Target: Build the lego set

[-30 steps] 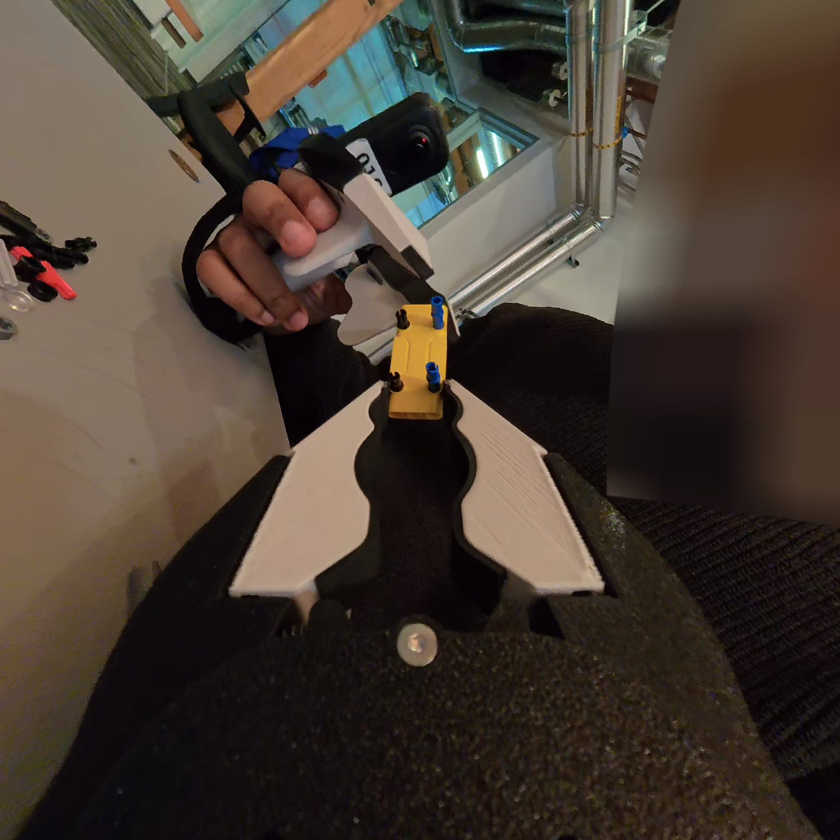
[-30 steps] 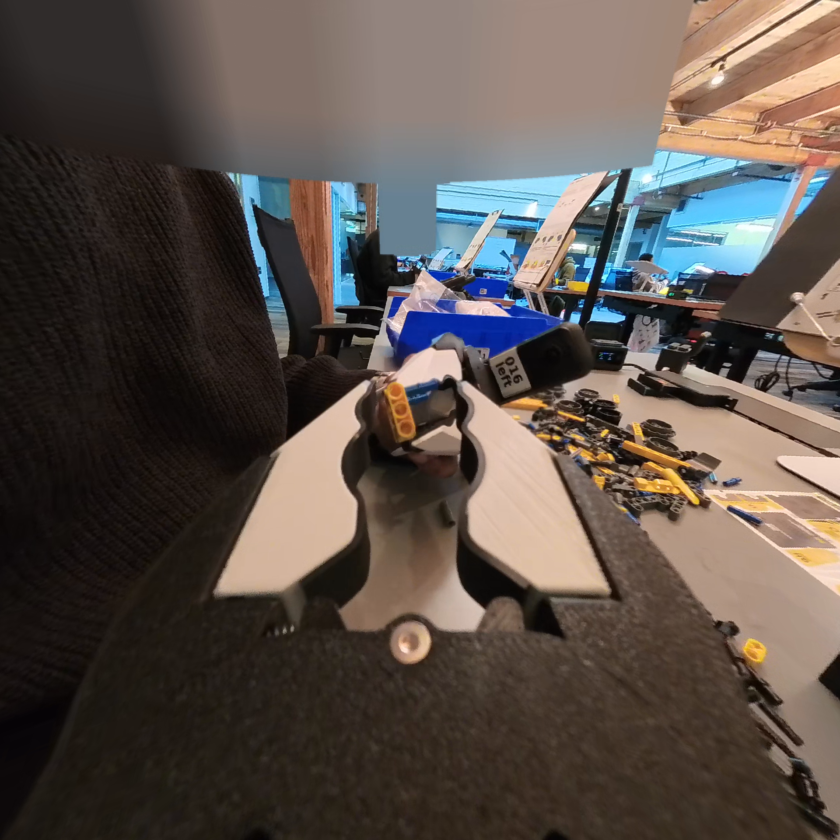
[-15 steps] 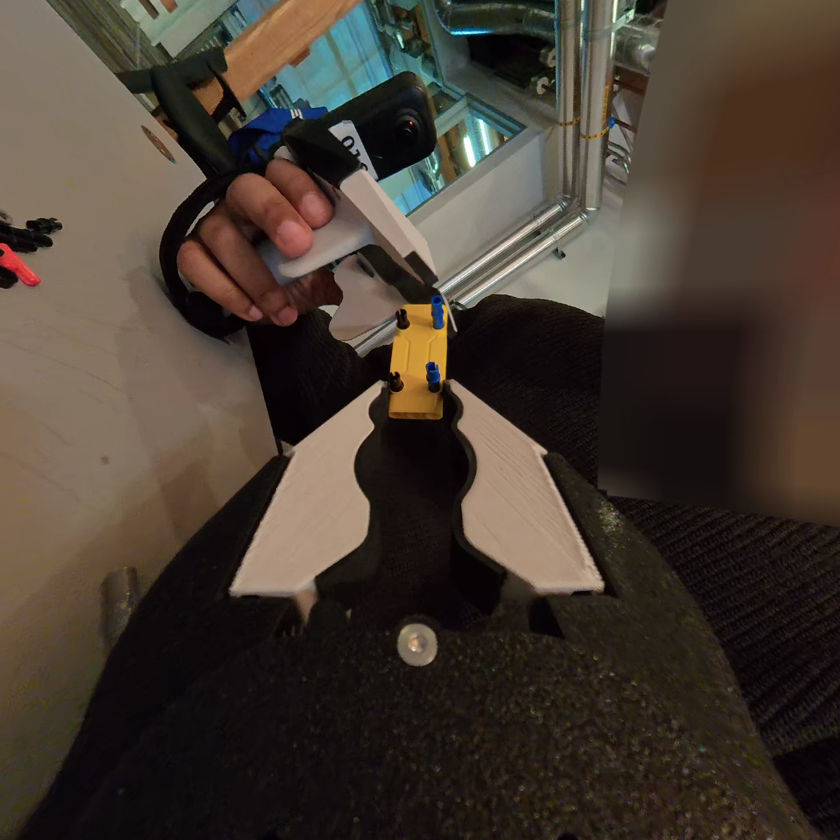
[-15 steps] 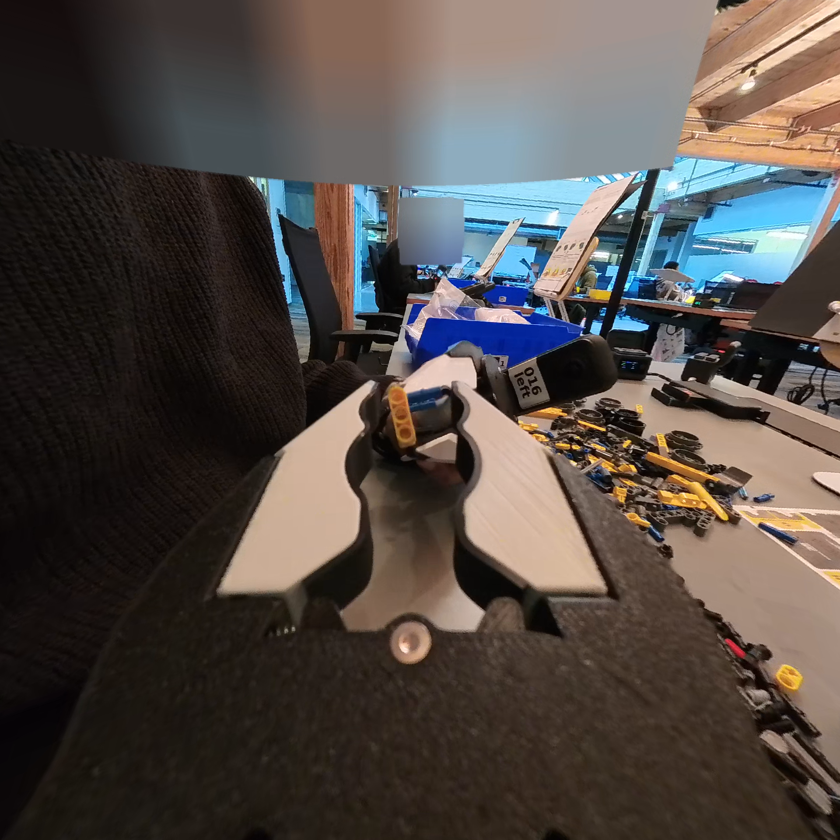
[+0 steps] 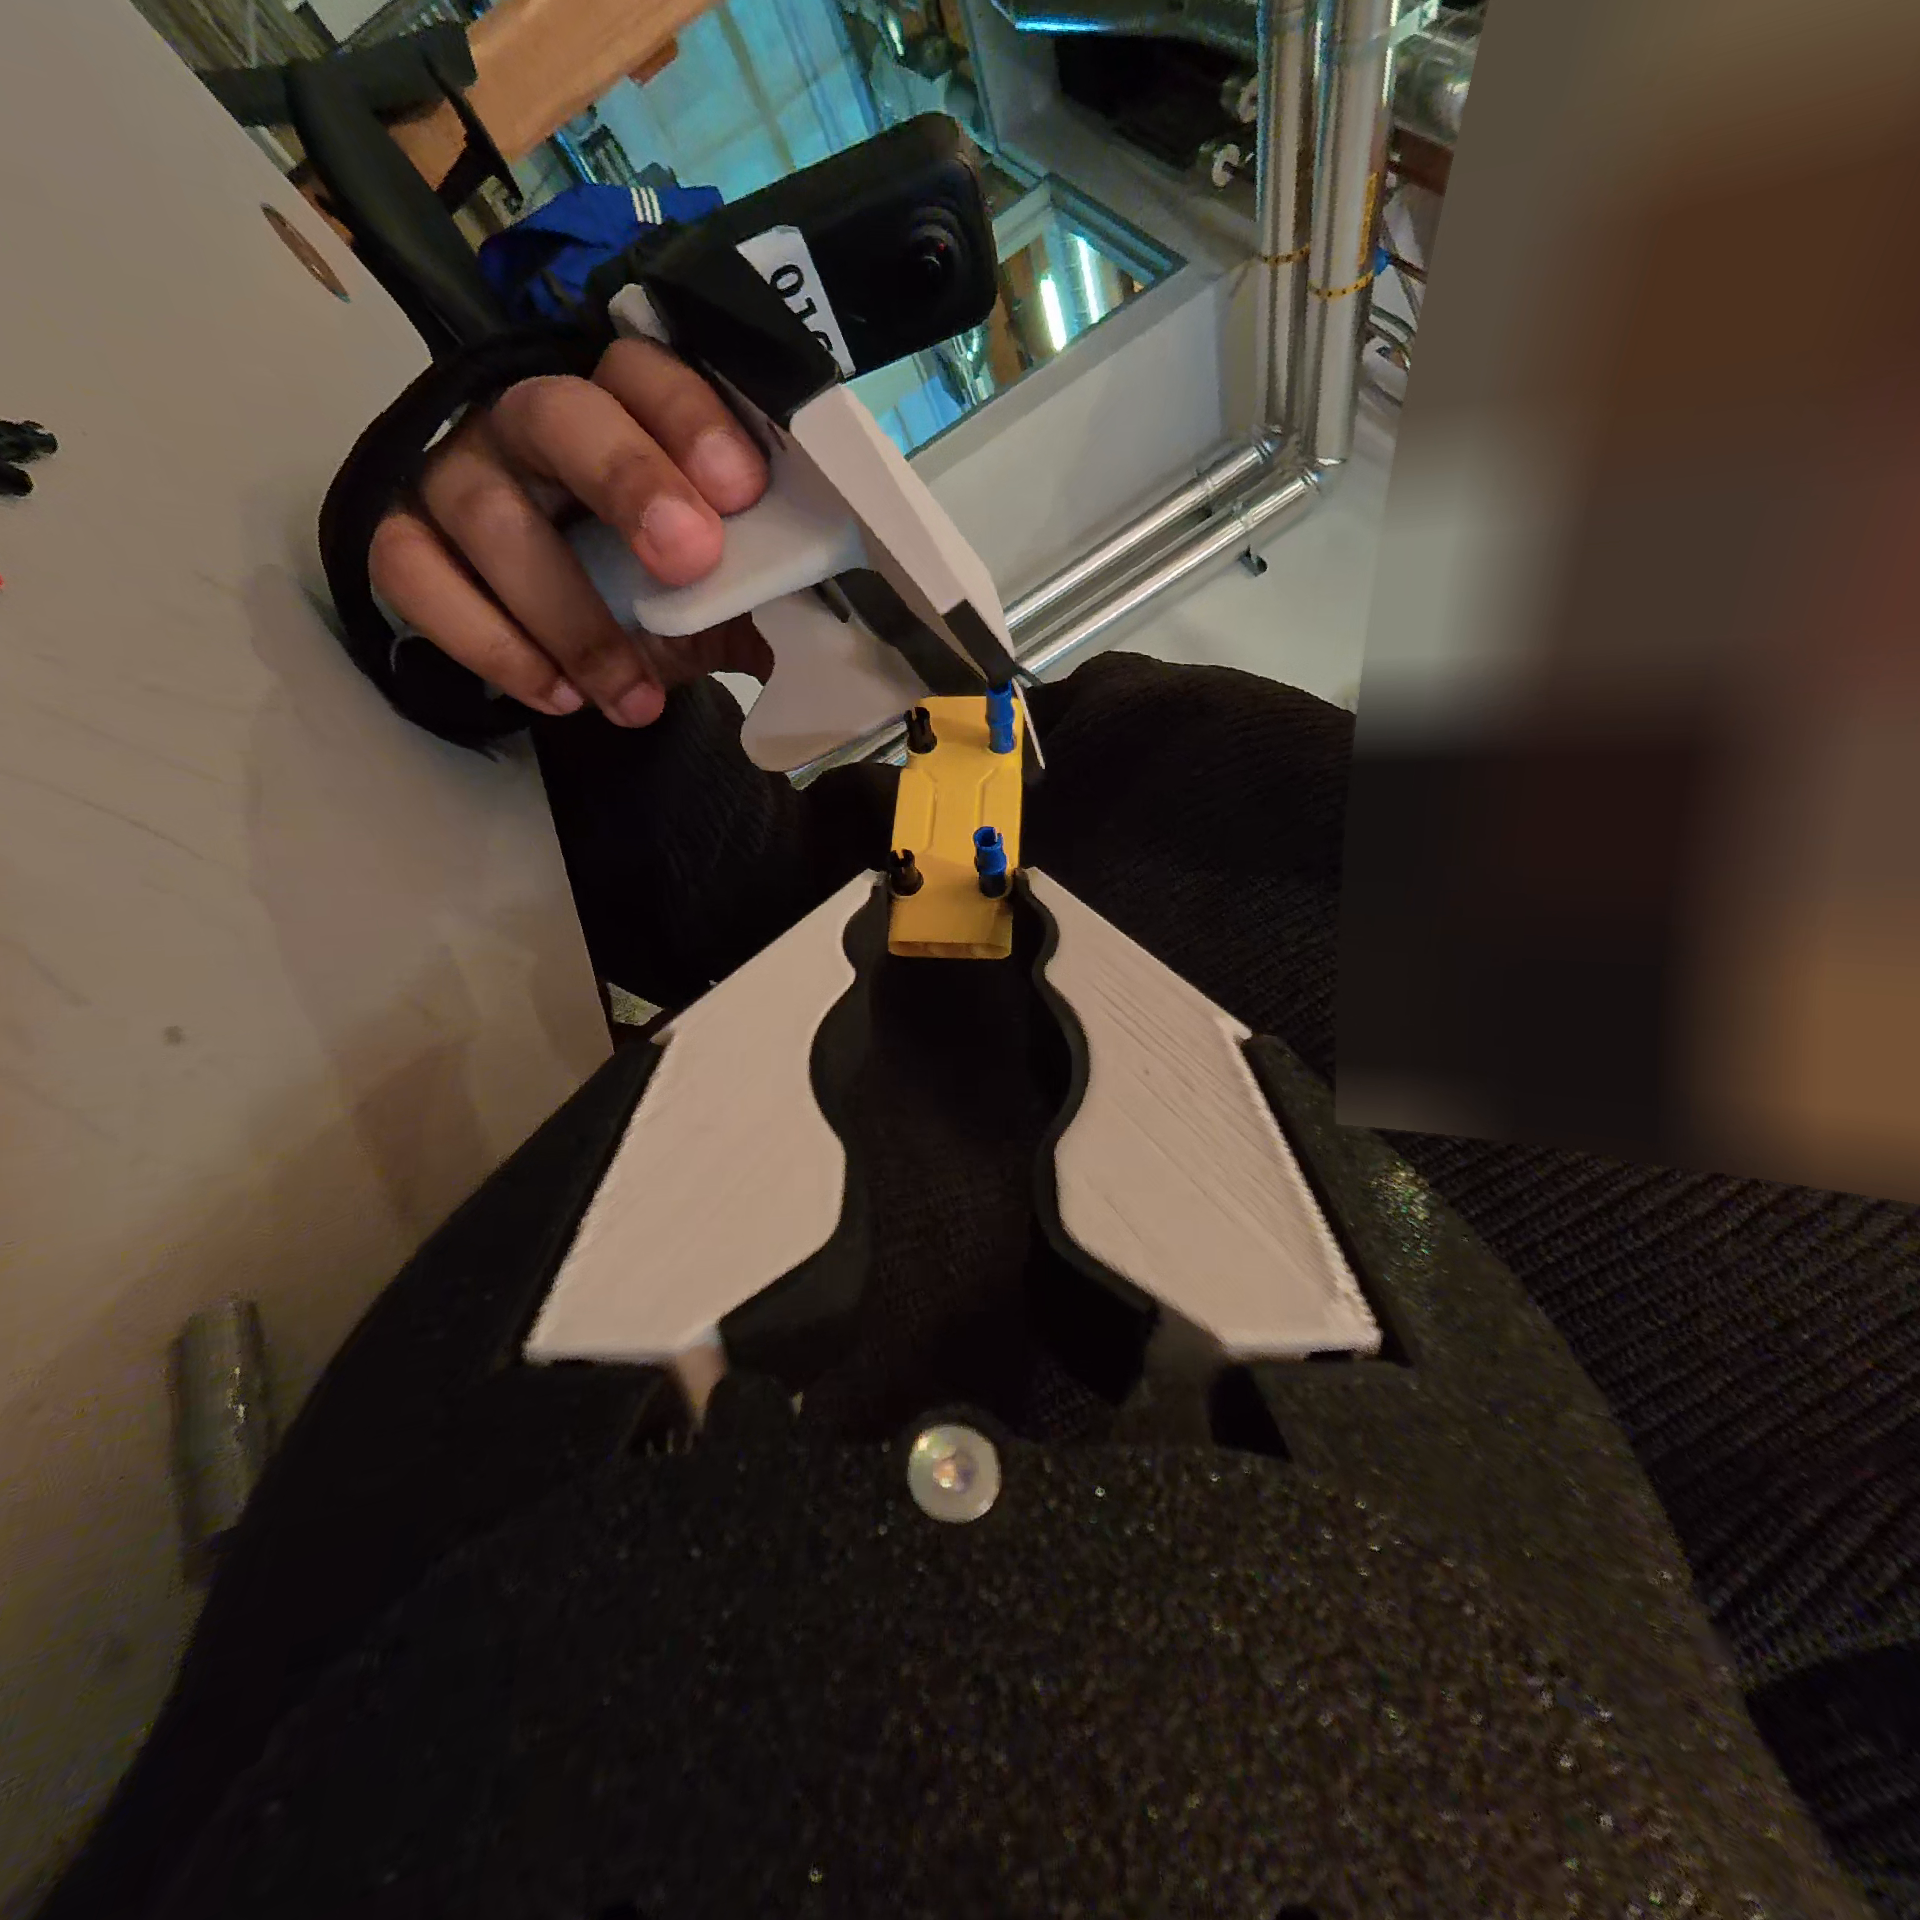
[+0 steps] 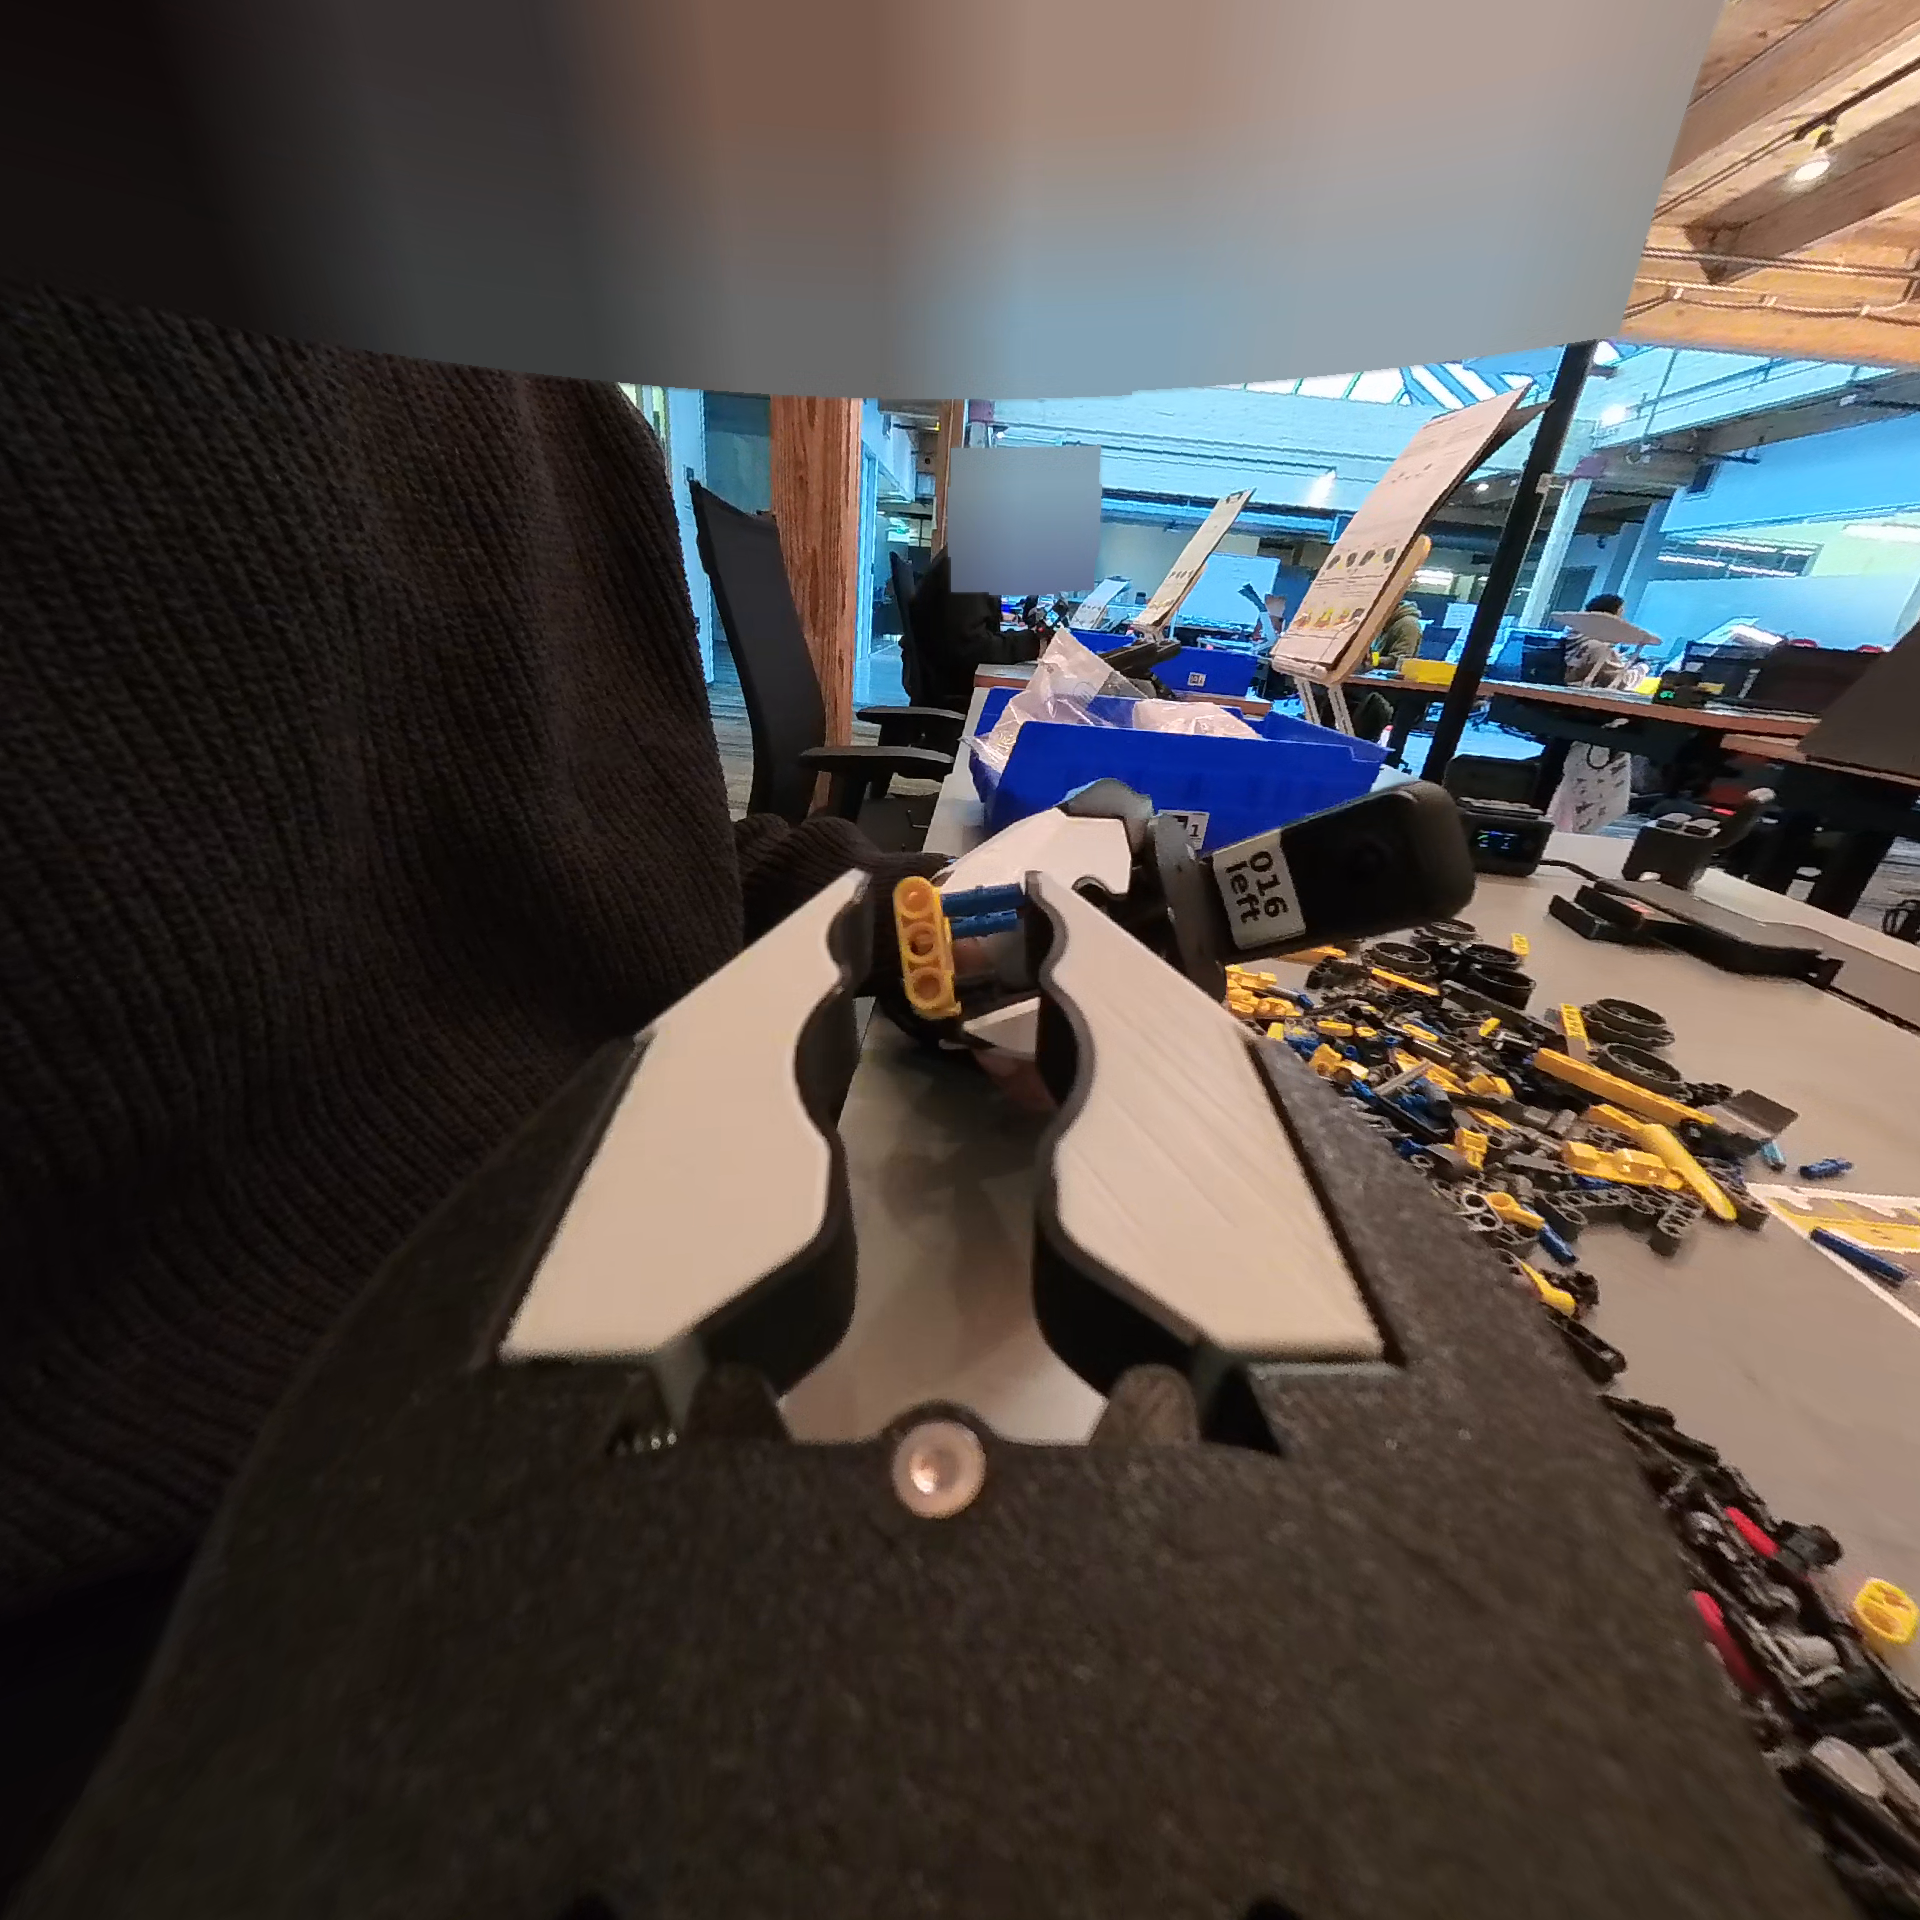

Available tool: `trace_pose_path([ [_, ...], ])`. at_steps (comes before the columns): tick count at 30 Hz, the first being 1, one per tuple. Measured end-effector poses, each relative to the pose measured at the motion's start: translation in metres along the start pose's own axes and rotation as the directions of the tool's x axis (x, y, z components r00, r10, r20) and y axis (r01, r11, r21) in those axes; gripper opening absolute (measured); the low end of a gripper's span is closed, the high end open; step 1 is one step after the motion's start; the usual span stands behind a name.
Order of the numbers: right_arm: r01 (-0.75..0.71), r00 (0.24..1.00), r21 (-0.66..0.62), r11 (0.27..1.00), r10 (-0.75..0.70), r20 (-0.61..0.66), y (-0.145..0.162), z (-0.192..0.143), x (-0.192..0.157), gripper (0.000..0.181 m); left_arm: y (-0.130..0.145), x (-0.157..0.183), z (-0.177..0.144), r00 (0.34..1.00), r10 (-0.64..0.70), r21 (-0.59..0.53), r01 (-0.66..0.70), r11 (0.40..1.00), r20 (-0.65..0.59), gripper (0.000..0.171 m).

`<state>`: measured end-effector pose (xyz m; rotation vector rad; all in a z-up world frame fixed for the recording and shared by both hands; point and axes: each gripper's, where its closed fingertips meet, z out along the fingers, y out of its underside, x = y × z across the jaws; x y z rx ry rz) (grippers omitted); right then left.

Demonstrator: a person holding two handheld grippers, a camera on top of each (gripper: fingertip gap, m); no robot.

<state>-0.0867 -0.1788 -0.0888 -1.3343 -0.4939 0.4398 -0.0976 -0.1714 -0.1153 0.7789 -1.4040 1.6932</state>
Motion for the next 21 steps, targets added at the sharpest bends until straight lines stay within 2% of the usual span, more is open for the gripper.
trace_pose_path([
  [21,-0.004,1.0,0.001,1.0,0.004,-0.019,-0.0003,-0.0006,0.0029,0.024,-0.0031,-0.0001,-0.0023,1.0,0.007,0.017,-0.007,1.0,0.004,0.023],
])
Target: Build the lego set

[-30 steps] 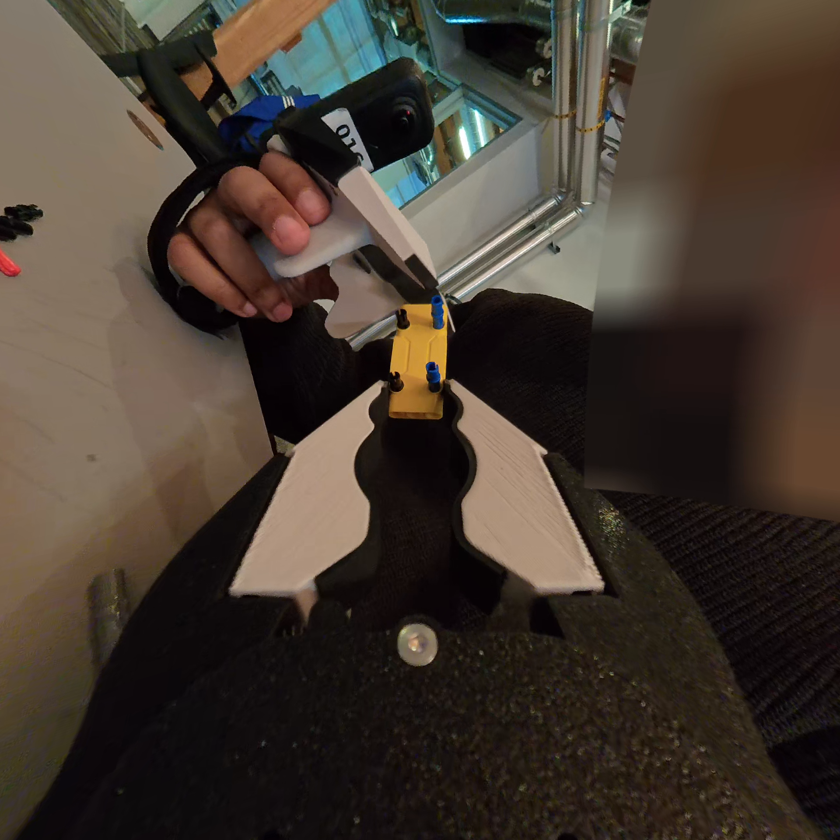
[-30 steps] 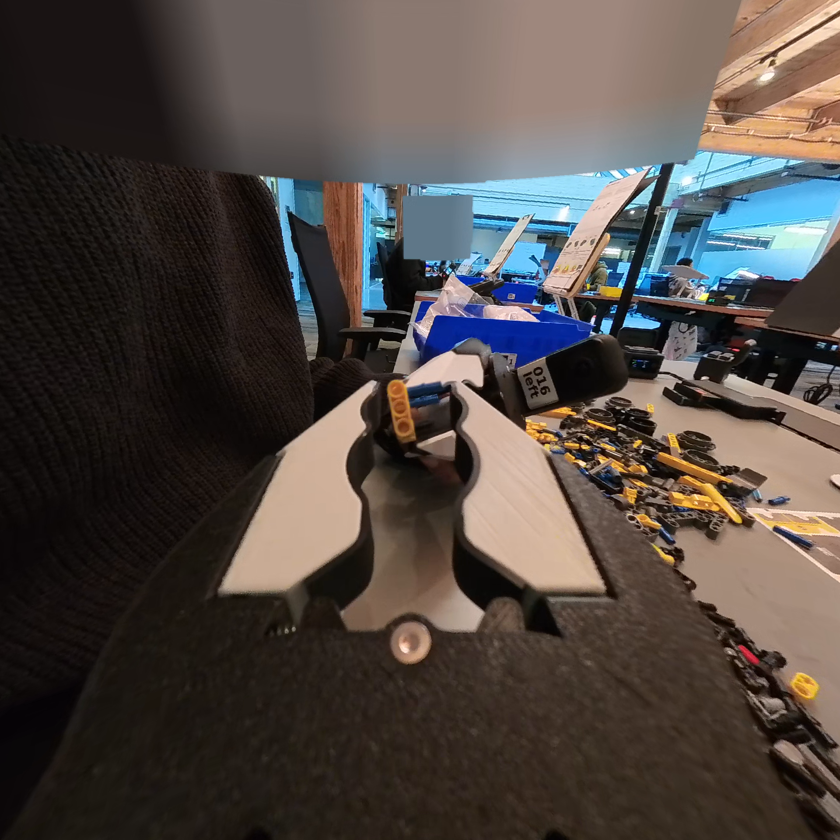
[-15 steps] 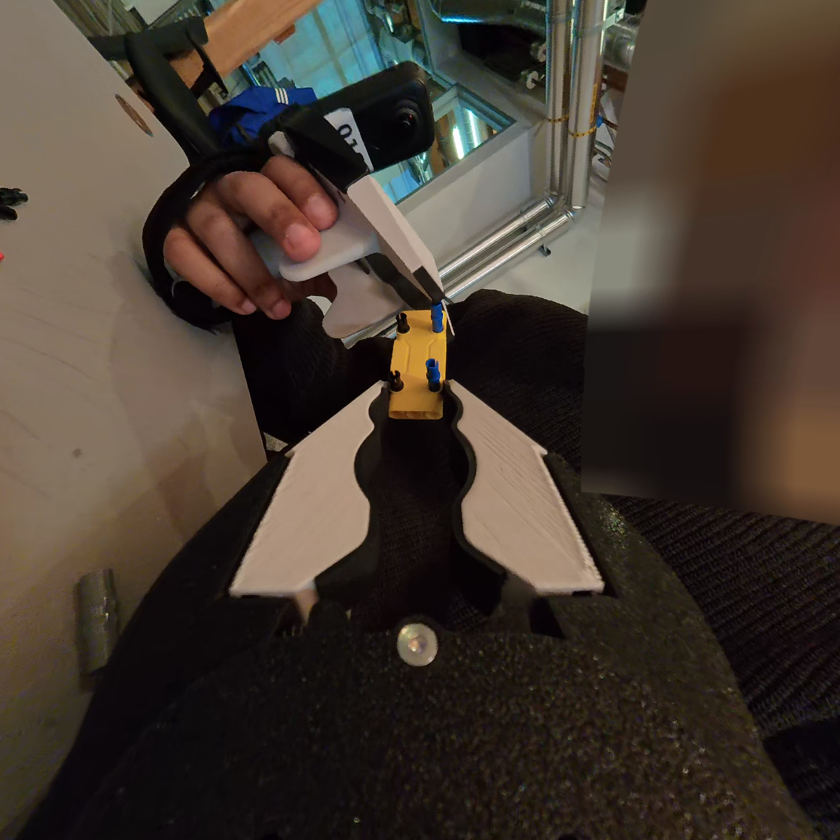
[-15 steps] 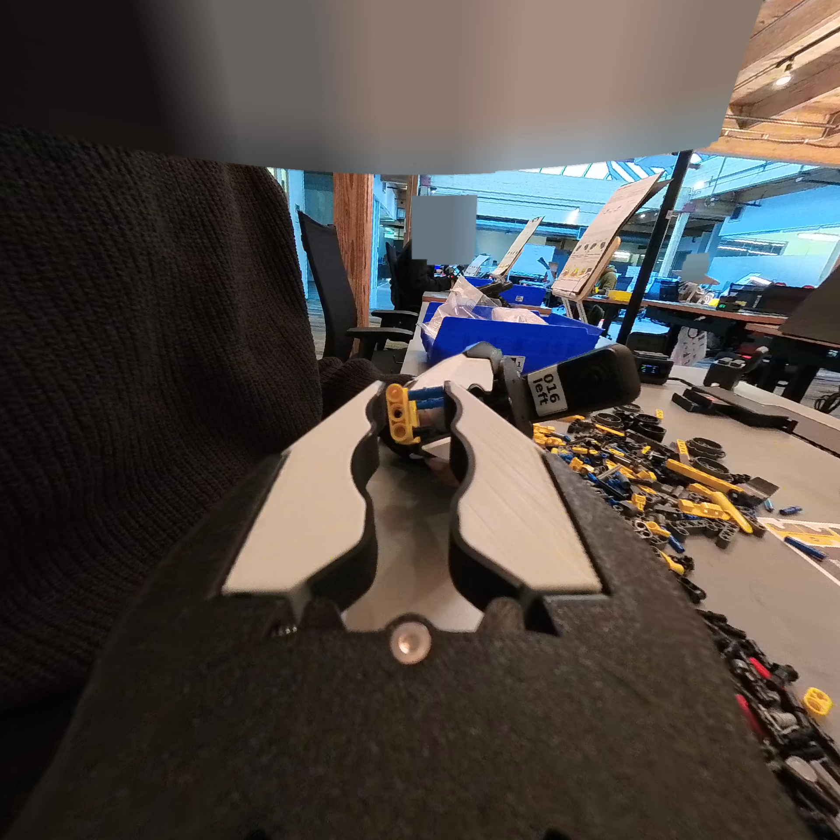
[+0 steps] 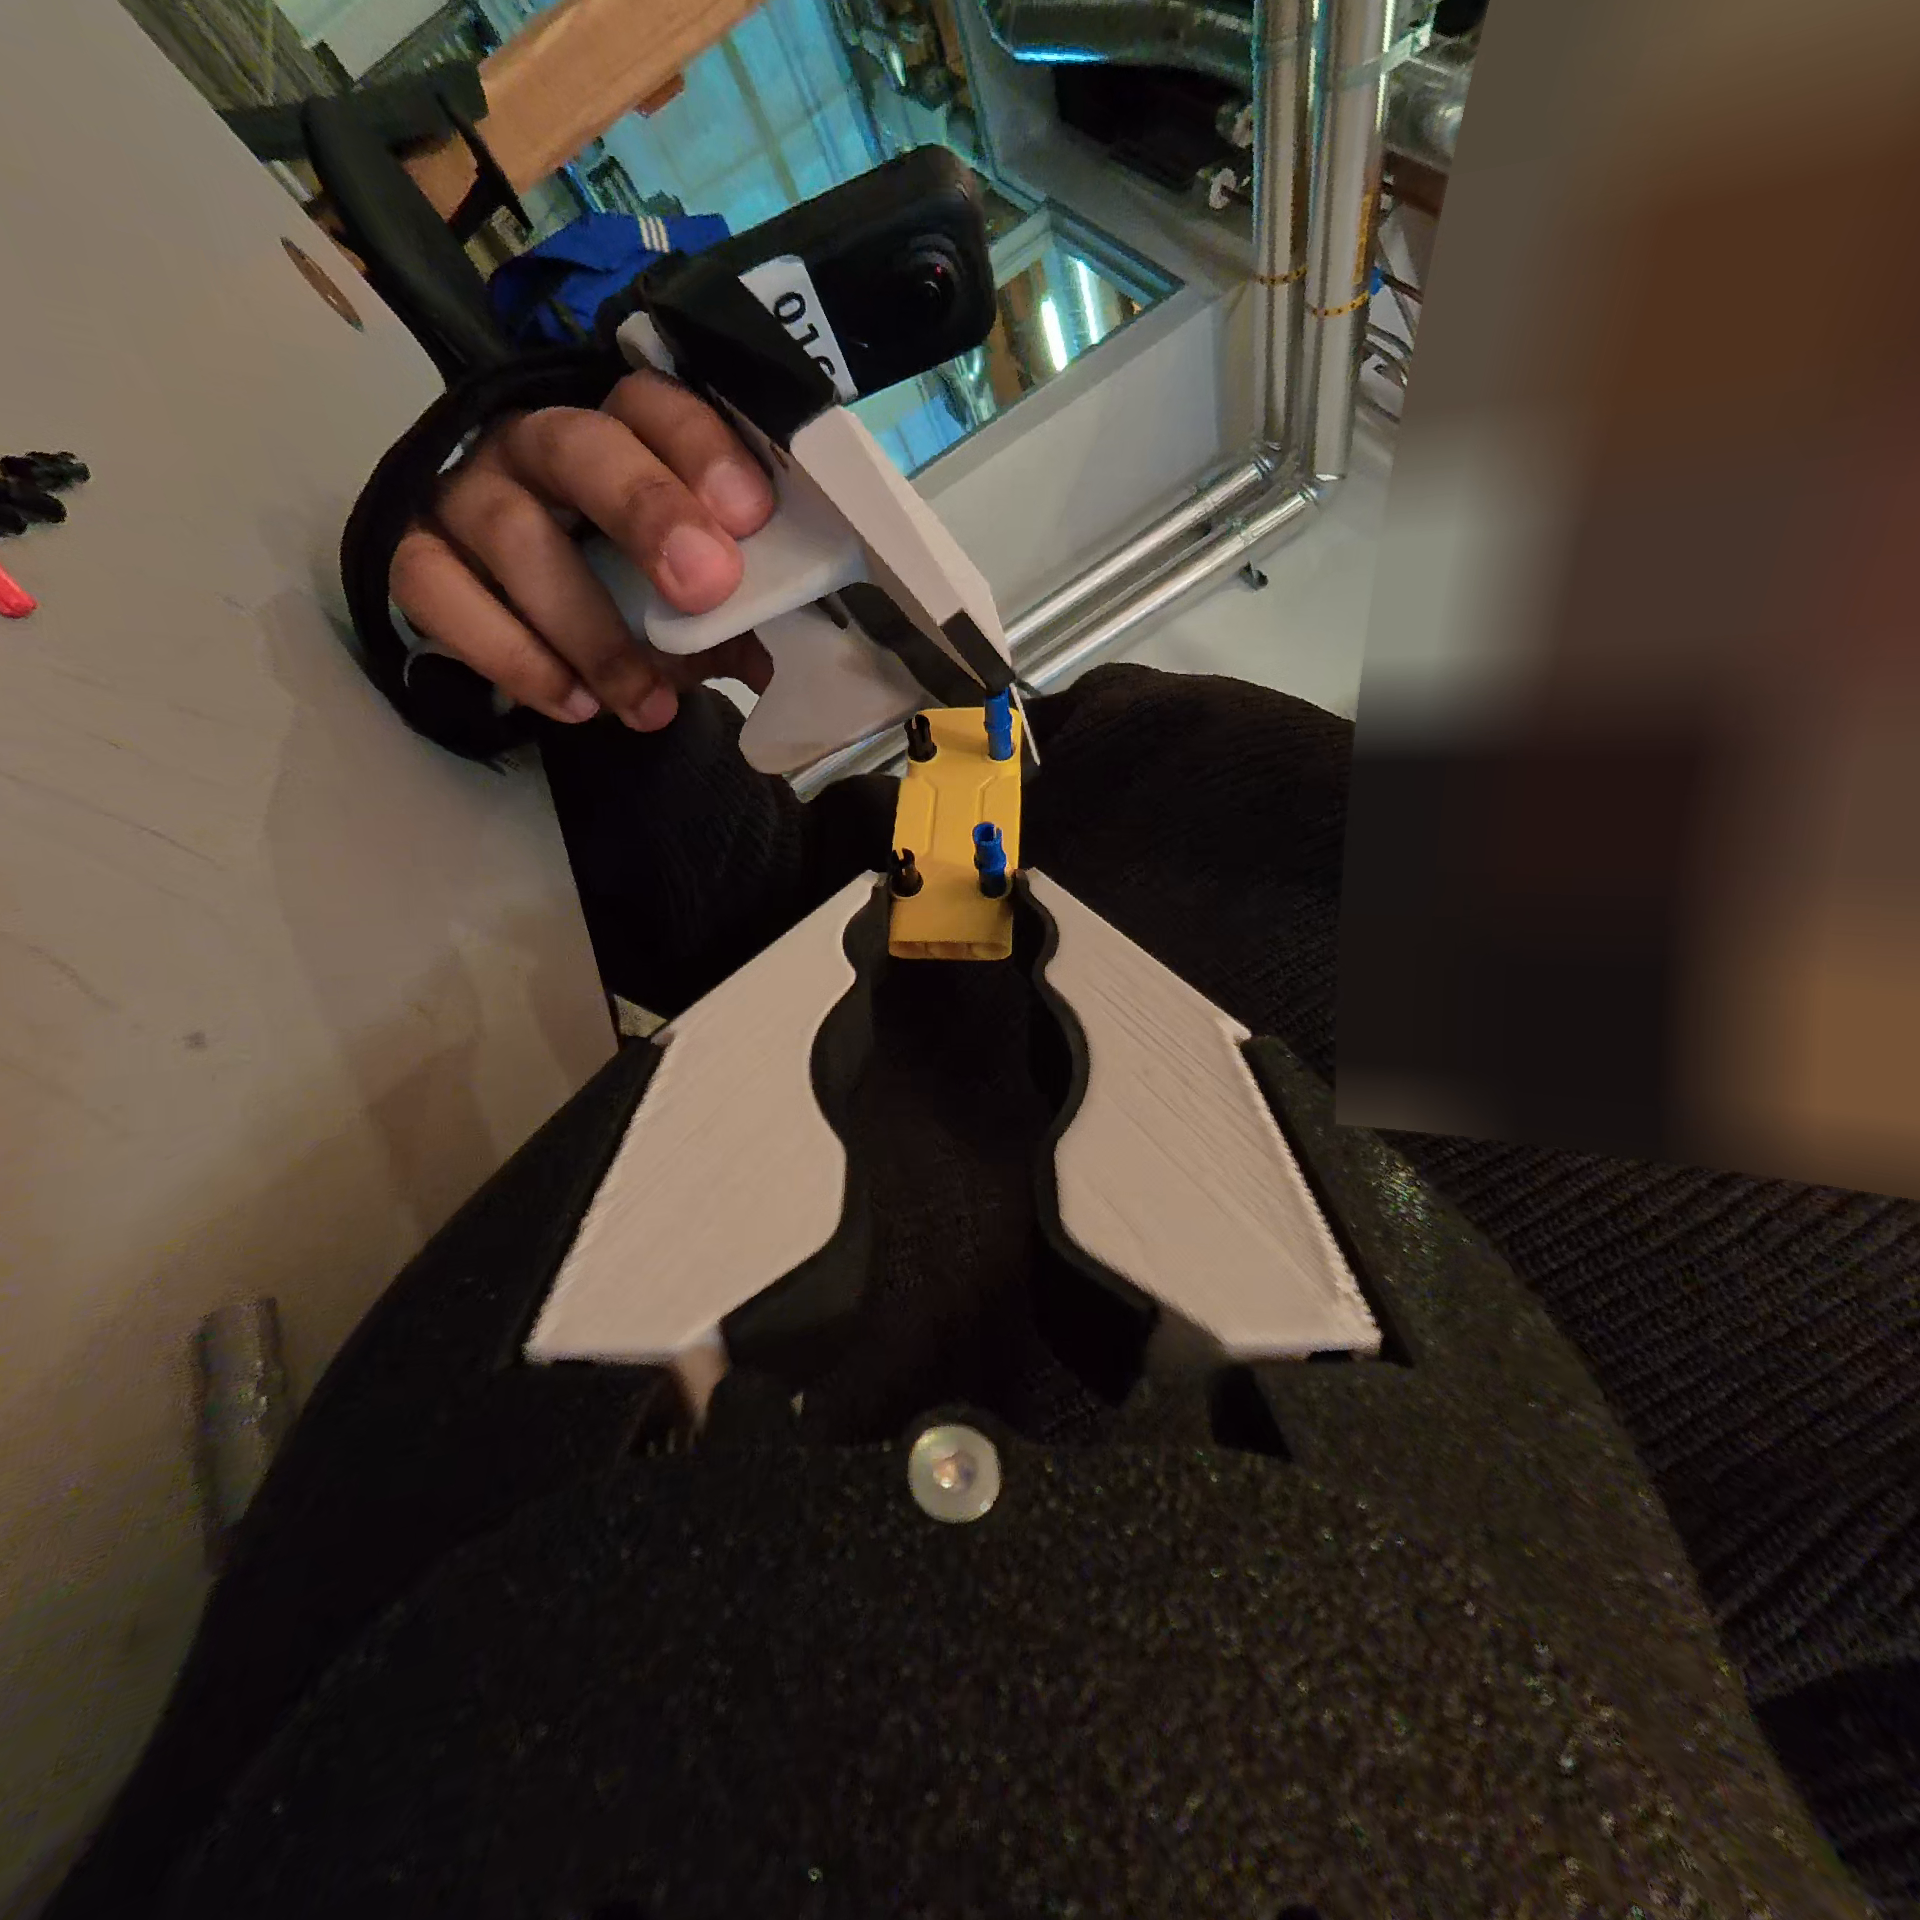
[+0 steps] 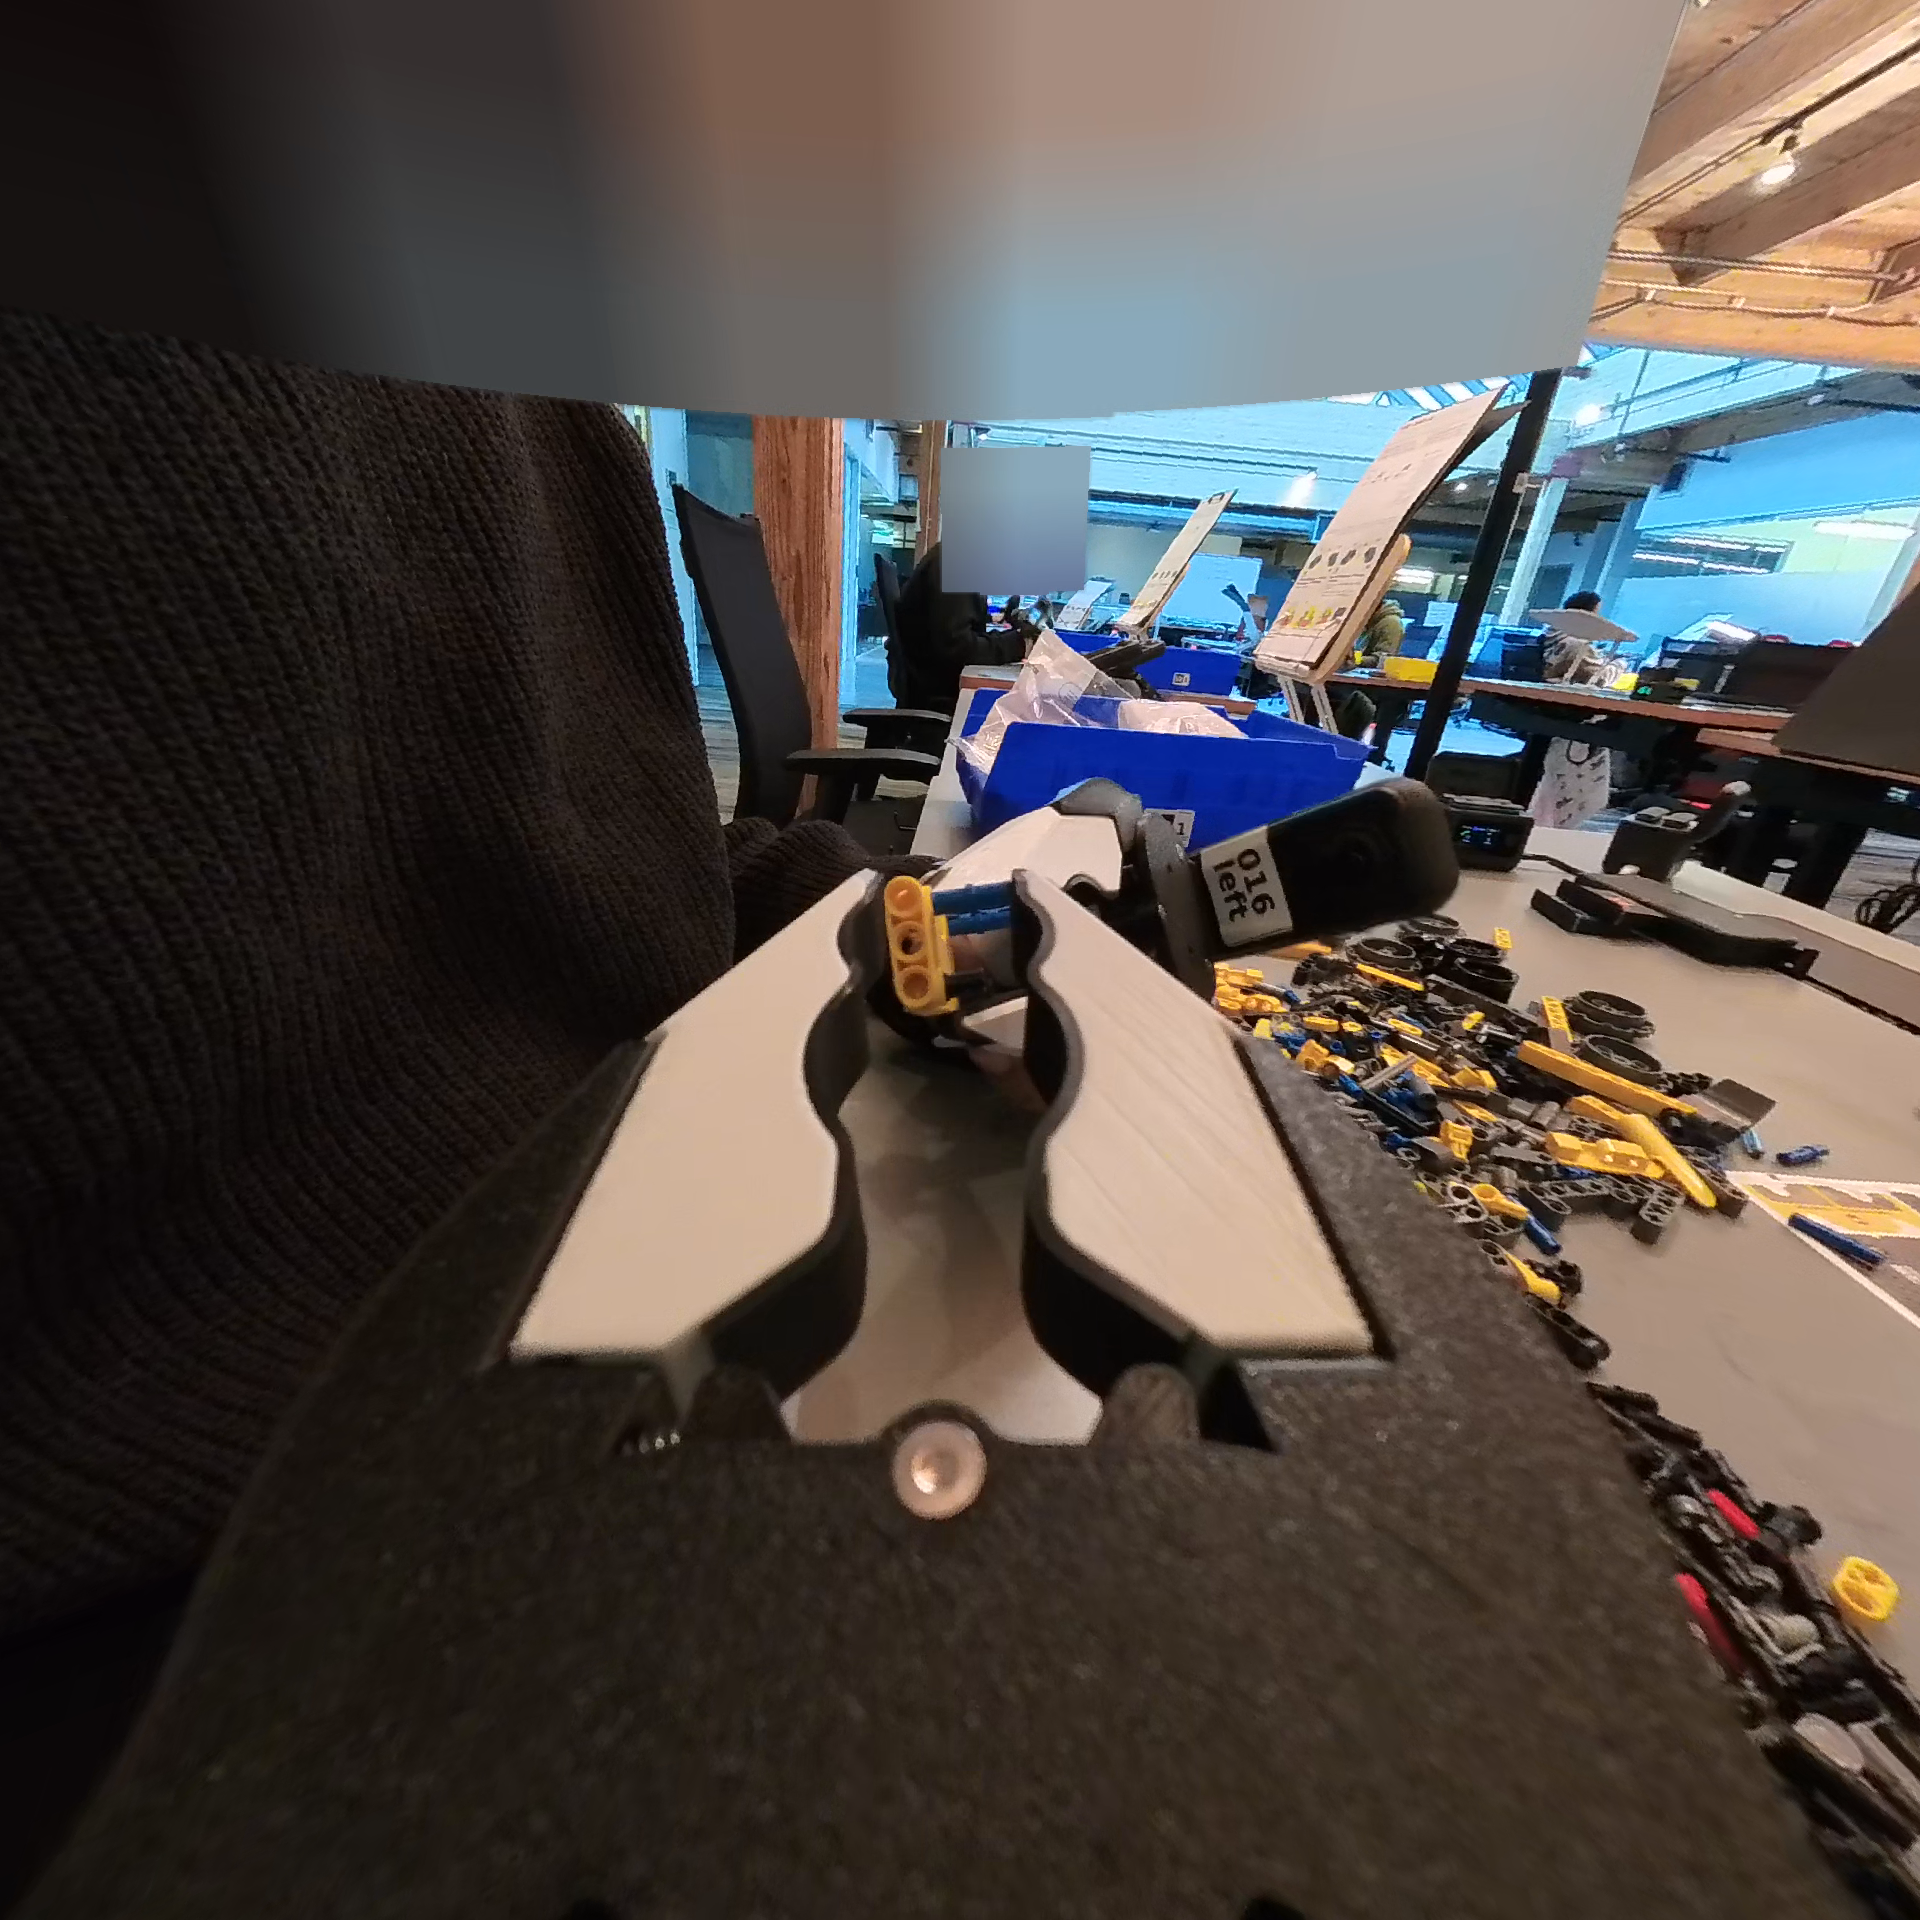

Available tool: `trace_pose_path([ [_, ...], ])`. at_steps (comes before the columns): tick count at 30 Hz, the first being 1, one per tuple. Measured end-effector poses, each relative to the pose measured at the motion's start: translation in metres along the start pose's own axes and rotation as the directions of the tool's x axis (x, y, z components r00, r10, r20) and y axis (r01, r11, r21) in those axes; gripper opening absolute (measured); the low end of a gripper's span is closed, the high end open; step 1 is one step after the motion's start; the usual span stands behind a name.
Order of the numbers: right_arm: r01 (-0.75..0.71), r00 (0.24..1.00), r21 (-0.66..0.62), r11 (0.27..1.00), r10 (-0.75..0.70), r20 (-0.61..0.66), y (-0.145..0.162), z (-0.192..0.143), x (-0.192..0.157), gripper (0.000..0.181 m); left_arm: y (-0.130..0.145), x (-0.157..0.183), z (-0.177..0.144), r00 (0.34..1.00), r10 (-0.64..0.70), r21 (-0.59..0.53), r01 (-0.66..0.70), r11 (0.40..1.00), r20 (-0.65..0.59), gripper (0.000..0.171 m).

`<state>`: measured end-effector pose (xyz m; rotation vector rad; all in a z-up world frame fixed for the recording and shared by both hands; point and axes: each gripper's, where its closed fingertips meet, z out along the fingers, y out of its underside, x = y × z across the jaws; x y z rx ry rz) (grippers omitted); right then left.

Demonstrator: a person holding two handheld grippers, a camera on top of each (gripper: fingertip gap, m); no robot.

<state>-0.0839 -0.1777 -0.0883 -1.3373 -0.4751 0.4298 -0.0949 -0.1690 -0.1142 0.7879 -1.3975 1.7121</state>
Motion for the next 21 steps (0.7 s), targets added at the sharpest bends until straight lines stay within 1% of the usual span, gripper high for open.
trace_pose_path([
  [17,-0.023,1.0,-0.024,0.999,0.024,0.019,0.0034,-0.0003,-0.0005,0.023,0.001,-0.0029,-0.0003,1.0,-0.012,-0.009,0.012,1.0,0.011,0.023],
  [18,-0.023,1.0,-0.027,0.999,0.024,0.02,0.0037,-0.0003,-0.0007,0.015,-0.0018,-0.0039,-0.0019,1.0,-0.016,0.007,0.016,1.0,0.015,0.022],
  [19,-0.025,1.0,-0.03,0.999,0.026,0.006,0.0044,-0.0002,0.0014,0.015,-0.0034,-0.0044,-0.0033,1.0,-0.023,0.018,0.023,1.0,0.015,0.022],
  [21,-0.032,0.999,-0.032,0.999,0.032,0.025,0.0048,0.0003,-0.0009,0.015,0.0016,-0.0033,-0.0007,1.0,-0.001,-0.012,0.002,1.0,0.021,0.022],
])
